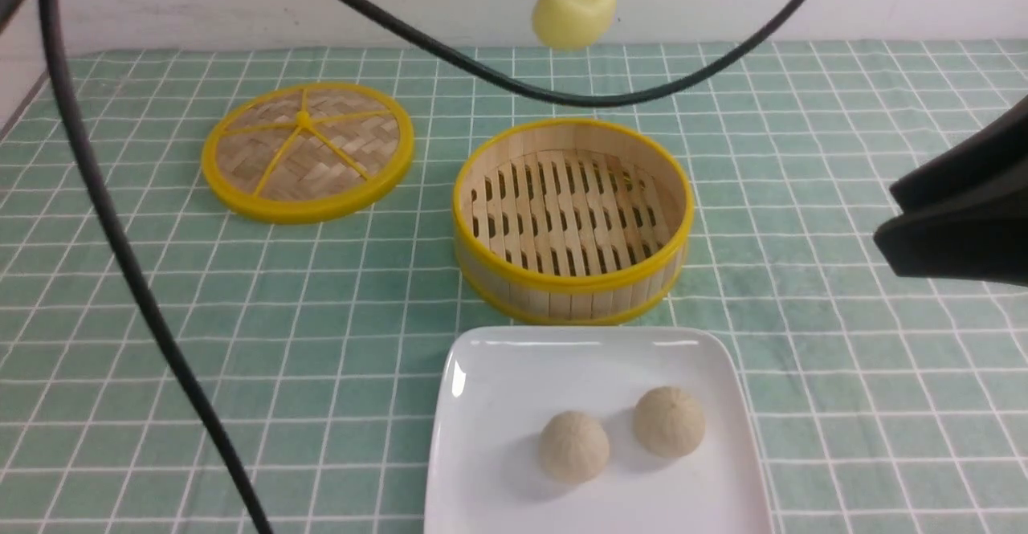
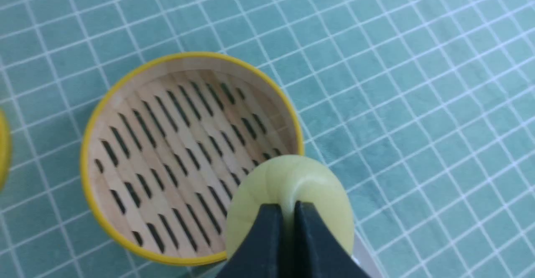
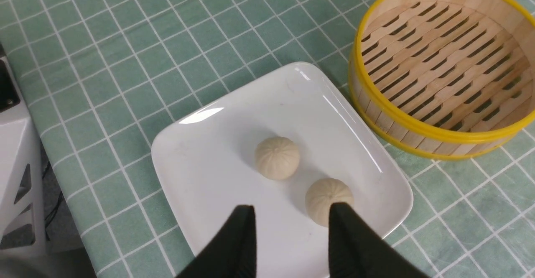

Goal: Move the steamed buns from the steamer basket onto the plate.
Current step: Use the left arm to put the steamed stuffed bun into the plate

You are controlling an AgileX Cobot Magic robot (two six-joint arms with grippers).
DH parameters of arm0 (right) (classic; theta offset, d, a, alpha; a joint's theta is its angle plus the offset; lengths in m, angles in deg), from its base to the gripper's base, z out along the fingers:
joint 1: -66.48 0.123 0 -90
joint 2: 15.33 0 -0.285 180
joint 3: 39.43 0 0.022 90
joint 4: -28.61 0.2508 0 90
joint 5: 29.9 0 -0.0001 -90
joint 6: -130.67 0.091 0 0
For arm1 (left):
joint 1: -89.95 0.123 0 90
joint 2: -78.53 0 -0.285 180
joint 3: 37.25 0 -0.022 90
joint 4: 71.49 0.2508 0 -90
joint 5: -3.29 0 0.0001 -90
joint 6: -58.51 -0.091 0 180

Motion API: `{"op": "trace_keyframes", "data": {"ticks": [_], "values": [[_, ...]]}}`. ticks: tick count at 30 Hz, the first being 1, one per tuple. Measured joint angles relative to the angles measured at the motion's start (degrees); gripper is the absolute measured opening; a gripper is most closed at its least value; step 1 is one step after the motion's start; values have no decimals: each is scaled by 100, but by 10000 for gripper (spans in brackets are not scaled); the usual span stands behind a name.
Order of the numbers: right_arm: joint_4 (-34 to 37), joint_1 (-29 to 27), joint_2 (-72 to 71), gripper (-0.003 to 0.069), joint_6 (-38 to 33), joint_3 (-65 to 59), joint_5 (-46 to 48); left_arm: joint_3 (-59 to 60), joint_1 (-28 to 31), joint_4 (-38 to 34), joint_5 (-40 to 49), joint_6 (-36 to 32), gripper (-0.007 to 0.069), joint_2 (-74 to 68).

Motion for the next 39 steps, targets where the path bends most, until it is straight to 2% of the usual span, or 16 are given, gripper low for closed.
{"op": "trace_keyframes", "data": {"ticks": [4,15,25,29,39], "values": [[0,0,0,239,0,0,152,423,0,-169,0,-5,27,206],[0,0,0,240,0,0,394,2931,0,-435,0,-312,31,1136],[0,0,0,240,0,0,394,4633,0,-613,-186,-1328,33,1033],[0,0,0,240,0,0,394,4892,0,-613,-738,-1708,35,759],[4,0,0,240,0,0,526,4922,0,-586,-1369,-2003,36,-77]]}}
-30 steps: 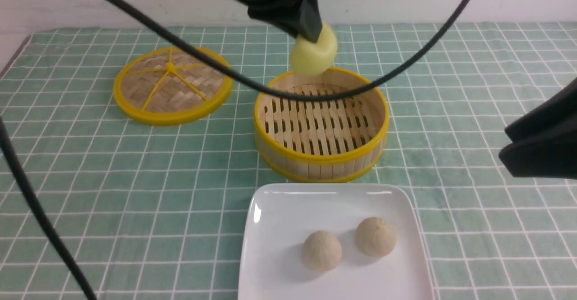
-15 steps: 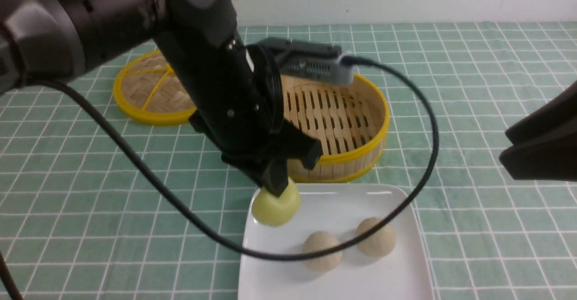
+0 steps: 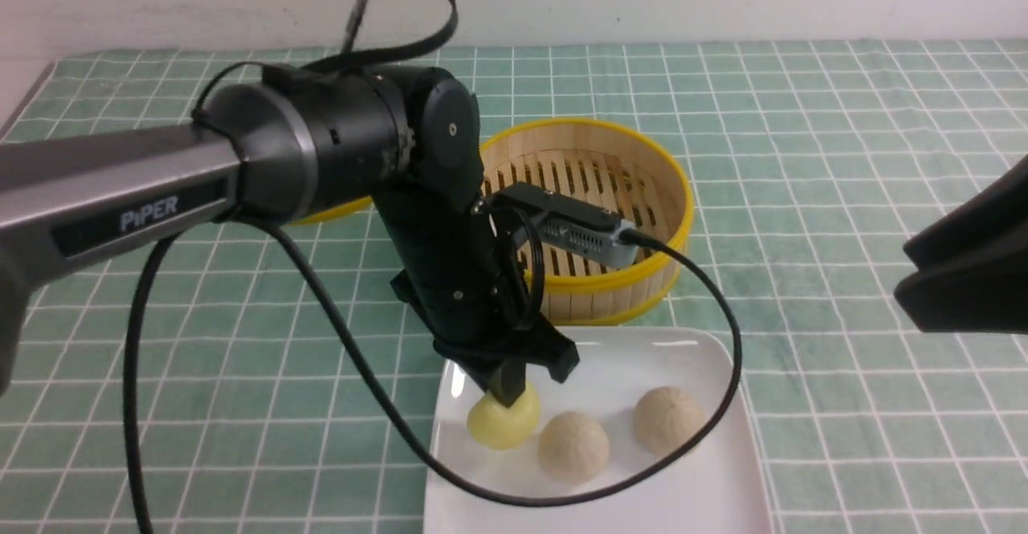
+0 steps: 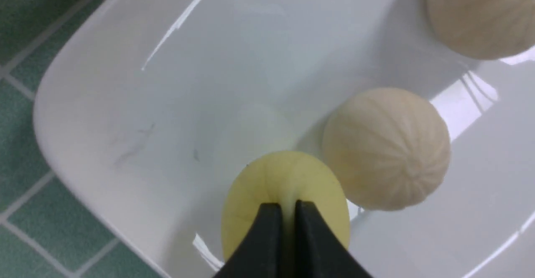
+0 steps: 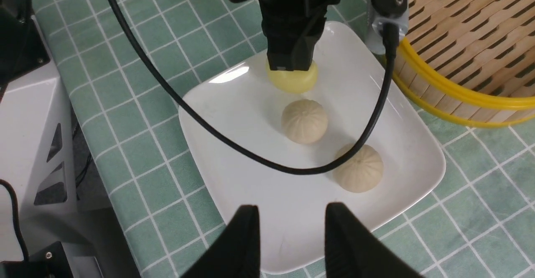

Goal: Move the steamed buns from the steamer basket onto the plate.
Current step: Use the left arm to put the steamed stuffed bun into the plate

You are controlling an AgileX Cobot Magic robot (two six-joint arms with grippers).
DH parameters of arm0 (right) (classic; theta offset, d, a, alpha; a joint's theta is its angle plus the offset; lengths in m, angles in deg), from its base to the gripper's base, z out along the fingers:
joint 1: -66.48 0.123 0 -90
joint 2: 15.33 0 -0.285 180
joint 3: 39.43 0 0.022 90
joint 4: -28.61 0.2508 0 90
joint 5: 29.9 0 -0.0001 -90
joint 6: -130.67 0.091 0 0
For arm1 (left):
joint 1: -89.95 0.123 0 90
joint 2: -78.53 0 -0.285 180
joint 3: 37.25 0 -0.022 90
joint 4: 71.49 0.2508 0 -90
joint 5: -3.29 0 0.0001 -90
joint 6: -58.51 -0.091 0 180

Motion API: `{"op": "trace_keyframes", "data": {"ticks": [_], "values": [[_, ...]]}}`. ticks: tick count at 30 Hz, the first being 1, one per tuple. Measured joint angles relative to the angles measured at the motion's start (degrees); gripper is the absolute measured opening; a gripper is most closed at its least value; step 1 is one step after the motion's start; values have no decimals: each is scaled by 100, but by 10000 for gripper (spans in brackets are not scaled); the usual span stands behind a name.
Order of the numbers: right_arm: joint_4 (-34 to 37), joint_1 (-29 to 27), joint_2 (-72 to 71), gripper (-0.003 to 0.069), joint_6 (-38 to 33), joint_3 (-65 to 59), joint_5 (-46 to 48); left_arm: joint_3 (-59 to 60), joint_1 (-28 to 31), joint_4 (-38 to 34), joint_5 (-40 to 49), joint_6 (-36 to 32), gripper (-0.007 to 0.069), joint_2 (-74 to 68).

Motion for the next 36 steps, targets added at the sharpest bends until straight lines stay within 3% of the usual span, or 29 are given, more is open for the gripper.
{"op": "trace_keyframes", "data": {"ticks": [22,31,36], "values": [[69,0,0,240,0,0,5,0,0,378,-643,-85,78,-31],[69,0,0,240,0,0,5,0,0,378,-643,-85,187,-276],[69,0,0,240,0,0,15,-140,0,503,-519,-85,325,-222]]}}
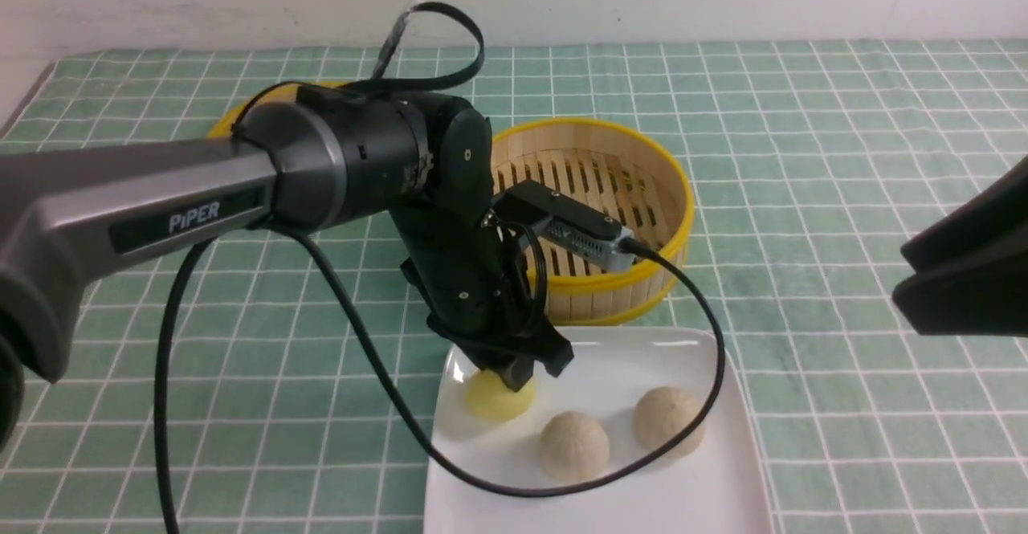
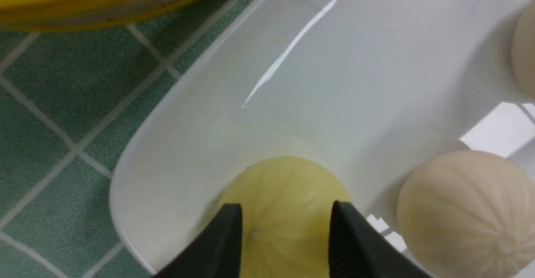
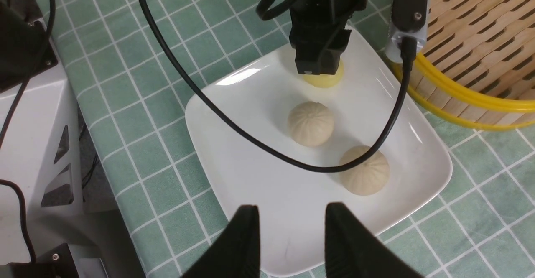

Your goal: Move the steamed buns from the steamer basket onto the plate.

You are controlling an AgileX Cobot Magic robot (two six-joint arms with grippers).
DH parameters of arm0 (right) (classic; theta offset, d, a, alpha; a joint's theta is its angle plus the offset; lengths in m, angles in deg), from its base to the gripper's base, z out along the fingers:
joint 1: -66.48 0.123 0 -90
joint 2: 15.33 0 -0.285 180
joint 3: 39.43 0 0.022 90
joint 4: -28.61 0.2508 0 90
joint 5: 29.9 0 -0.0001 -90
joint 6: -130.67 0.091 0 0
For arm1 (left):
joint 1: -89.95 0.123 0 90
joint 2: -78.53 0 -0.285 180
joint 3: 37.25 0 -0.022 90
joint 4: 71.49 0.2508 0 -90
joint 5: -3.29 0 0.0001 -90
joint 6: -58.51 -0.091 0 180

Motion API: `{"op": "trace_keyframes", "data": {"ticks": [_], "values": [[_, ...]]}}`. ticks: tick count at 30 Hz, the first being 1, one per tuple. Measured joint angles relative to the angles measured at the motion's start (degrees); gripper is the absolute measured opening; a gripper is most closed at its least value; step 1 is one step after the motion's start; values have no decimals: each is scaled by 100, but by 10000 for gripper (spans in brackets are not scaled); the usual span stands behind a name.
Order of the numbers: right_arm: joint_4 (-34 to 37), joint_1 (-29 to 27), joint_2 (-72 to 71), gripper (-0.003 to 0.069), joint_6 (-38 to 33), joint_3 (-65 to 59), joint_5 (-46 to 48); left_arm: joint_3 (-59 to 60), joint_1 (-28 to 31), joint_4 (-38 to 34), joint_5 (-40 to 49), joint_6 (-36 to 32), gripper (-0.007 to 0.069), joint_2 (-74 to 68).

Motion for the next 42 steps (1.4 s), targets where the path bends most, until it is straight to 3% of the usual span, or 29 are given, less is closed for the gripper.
{"op": "trace_keyframes", "data": {"ticks": [5,10,13,18,21,24,28,36,42], "values": [[0,0,0,240,0,0,0,-483,0,4,496,70,468,215],[0,0,0,240,0,0,0,-1149,0,15,1069,351,537,519],[0,0,0,240,0,0,2,-1645,0,289,1402,568,541,838],[0,0,0,240,0,0,-160,-2277,0,1553,1820,1275,540,1527],[0,0,0,240,0,0,-602,-2382,0,2461,1863,1864,540,2071],[-52,0,-29,240,0,0,-1178,-2395,0,2928,1883,2251,540,2504],[-550,0,-178,253,0,0,-1965,-2395,0,3207,1883,2335,540,2951],[-1740,0,-1078,313,819,0,-3138,-2395,0,3709,1883,2340,530,3760],[-2168,0,-1991,324,977,0,-3312,-2395,0,3848,1883,2340,484,4208]]}}
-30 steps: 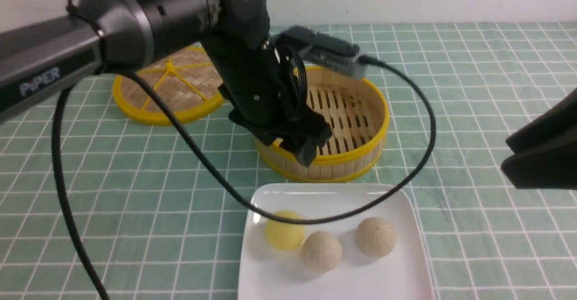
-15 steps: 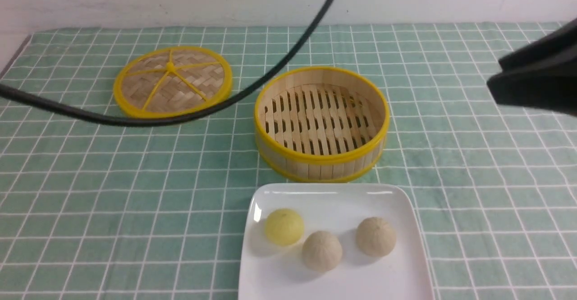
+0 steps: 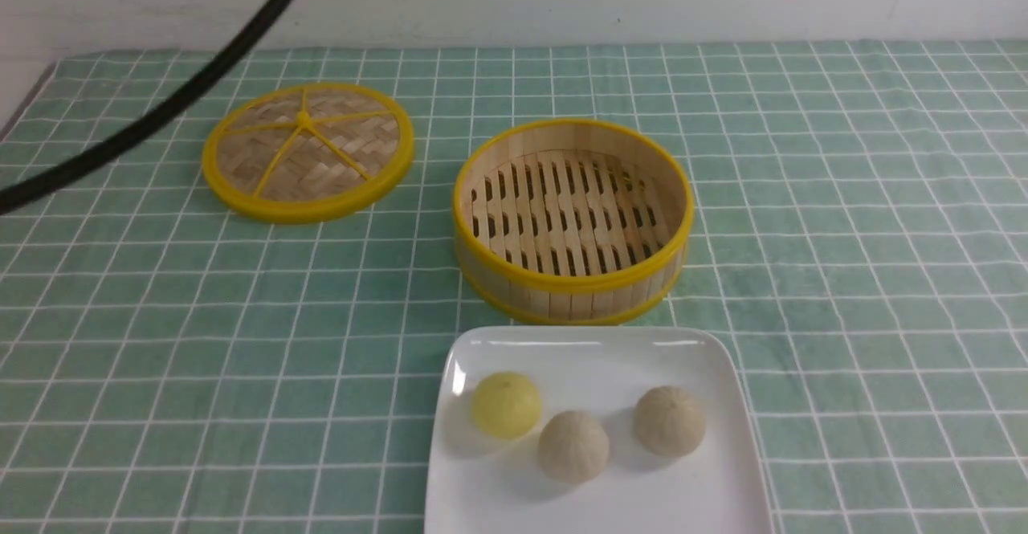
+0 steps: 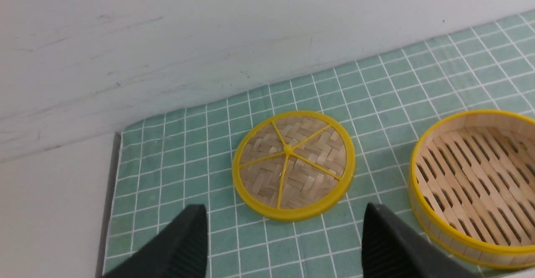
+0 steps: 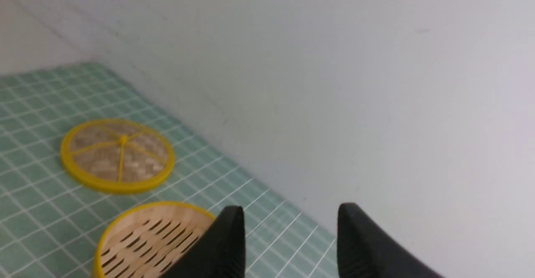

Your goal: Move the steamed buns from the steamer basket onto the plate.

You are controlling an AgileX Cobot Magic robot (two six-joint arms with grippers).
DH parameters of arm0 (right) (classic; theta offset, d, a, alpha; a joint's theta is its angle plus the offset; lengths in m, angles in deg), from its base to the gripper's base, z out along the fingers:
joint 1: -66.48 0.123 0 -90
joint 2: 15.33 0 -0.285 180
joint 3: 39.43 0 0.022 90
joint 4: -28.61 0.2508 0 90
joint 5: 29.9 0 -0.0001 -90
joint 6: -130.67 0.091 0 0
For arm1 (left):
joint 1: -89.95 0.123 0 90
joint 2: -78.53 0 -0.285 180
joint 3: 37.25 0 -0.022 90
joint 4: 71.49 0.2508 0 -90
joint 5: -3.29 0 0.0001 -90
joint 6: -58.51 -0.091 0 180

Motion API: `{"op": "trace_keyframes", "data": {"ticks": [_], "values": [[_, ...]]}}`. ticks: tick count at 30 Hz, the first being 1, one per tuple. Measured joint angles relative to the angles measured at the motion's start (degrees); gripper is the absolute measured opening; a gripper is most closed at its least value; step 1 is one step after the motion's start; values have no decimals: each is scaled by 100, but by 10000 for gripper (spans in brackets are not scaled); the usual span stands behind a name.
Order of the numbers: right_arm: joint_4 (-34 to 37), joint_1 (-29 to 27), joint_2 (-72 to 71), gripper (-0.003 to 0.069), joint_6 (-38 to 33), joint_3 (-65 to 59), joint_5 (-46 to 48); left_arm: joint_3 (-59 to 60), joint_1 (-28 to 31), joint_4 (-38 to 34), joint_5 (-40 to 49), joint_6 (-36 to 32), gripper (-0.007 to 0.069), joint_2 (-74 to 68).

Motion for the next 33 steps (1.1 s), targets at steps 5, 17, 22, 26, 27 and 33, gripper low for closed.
{"op": "trace_keyframes", "data": {"ticks": [5,17,22,26,27,33], "values": [[-125,0,-968,324,340,18,467,-28,0,0,0,0,456,295],[-1223,0,-2393,324,1992,-290,1886,-23,0,-296,0,0,449,370],[-1314,0,-2965,324,2243,-1260,1956,-18,0,-534,0,0,441,336],[-1385,0,-3528,327,2490,-2300,1658,-18,0,-586,0,0,441,336],[-1474,0,-3640,330,2655,-2579,1535,-18,0,-622,0,0,441,336],[-2145,0,-3866,356,3845,-3711,764,-18,0,-802,0,0,441,336]]}}
